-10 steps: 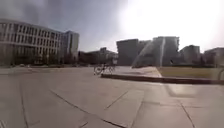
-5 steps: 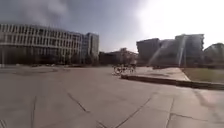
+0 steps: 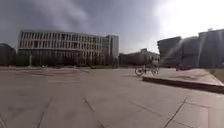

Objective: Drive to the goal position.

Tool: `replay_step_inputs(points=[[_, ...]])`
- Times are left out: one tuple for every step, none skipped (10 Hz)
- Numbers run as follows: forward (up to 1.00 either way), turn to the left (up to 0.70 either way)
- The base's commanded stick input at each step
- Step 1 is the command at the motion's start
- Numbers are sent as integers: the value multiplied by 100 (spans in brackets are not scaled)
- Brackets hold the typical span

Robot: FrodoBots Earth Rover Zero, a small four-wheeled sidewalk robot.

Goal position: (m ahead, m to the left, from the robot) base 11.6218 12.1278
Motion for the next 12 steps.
replay_step_inputs(points=[[70,0],[70,0],[70,0],[79,0],[85,0],[89,10],[100,40],[100,15],[100,0],[100,0],[100,0],[100,25]])
